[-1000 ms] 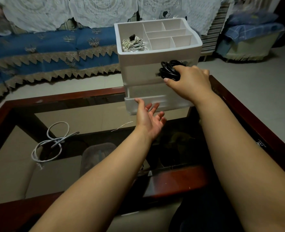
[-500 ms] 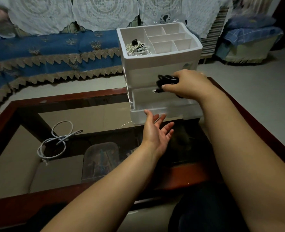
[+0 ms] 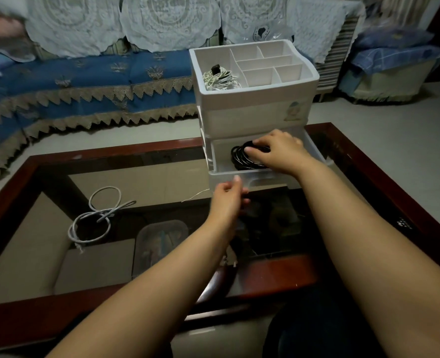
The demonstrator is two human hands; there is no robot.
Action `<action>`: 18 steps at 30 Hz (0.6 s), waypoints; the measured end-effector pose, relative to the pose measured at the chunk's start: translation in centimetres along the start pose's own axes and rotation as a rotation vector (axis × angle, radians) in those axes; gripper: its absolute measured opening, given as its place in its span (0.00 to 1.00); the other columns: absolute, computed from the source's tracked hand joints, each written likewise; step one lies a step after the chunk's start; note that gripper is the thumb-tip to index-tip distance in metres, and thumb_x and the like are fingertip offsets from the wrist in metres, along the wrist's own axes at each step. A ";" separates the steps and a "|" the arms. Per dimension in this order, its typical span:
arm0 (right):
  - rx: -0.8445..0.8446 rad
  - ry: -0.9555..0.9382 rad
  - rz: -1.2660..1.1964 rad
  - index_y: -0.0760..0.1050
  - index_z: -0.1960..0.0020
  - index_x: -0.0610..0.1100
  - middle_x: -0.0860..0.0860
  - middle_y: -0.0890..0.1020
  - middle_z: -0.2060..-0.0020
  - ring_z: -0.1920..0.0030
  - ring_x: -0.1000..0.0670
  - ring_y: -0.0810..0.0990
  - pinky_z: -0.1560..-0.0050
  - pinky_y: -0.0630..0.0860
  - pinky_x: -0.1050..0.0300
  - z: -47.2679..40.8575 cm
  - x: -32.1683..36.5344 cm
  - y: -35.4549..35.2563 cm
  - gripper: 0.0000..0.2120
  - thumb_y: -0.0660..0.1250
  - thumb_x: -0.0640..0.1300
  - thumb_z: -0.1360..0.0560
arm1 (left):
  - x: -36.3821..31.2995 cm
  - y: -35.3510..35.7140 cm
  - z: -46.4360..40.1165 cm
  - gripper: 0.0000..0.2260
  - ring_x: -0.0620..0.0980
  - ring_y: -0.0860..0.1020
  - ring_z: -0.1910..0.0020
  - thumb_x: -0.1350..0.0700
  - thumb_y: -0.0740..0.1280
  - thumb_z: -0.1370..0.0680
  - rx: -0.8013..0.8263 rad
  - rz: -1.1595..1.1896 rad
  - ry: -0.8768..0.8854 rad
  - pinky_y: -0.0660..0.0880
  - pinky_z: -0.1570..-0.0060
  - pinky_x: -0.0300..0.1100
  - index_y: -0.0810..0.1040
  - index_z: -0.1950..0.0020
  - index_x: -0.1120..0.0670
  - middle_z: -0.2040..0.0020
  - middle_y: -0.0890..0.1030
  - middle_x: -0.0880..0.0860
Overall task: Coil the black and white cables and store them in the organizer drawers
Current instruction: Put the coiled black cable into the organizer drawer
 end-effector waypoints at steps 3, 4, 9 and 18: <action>0.238 -0.061 -0.135 0.68 0.31 0.58 0.49 0.66 0.29 0.28 0.44 0.62 0.28 0.59 0.42 1.1 0.4 0.7 0.37 0.68 0.69 0.36 | -2.8 -4.2 0.0 0.08 0.49 0.74 0.53 0.53 0.63 0.20 -0.378 -0.108 0.342 0.73 0.50 0.44 0.71 0.46 0.56 0.50 0.74 0.54; 0.283 -0.061 -0.078 0.67 0.30 0.59 0.50 0.63 0.27 0.27 0.44 0.60 0.27 0.56 0.41 1.3 0.3 1.0 0.35 0.70 0.66 0.34 | -4.4 -5.3 0.2 0.08 0.48 0.73 0.51 0.55 0.64 0.21 -0.469 -0.152 0.497 0.72 0.49 0.42 0.70 0.45 0.55 0.47 0.72 0.54; -0.043 -0.031 0.160 0.70 0.34 0.55 0.47 0.68 0.35 0.33 0.44 0.64 0.35 0.63 0.46 1.9 0.9 -0.6 0.28 0.72 0.58 0.31 | -13.2 -4.4 -1.4 0.23 0.54 0.57 0.26 0.54 0.64 0.23 -0.552 -0.790 0.962 0.55 0.29 0.46 0.65 0.28 0.48 0.25 0.60 0.53; -0.216 0.148 0.046 0.71 0.49 0.48 0.48 0.80 0.56 0.55 0.45 0.77 0.61 0.73 0.51 3.8 -0.1 1.1 0.13 0.65 0.57 0.24 | -17.7 -2.5 -7.3 0.16 0.59 0.72 0.35 0.49 0.64 0.21 -0.262 -0.934 0.757 0.74 0.41 0.51 0.70 0.34 0.46 0.26 0.64 0.58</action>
Point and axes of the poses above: each hand's wrist, its own z-axis away from the middle knuckle, its own y-axis out of the palm, x = y × z, the point moved 6 cm from there along -z, towards the middle knuckle
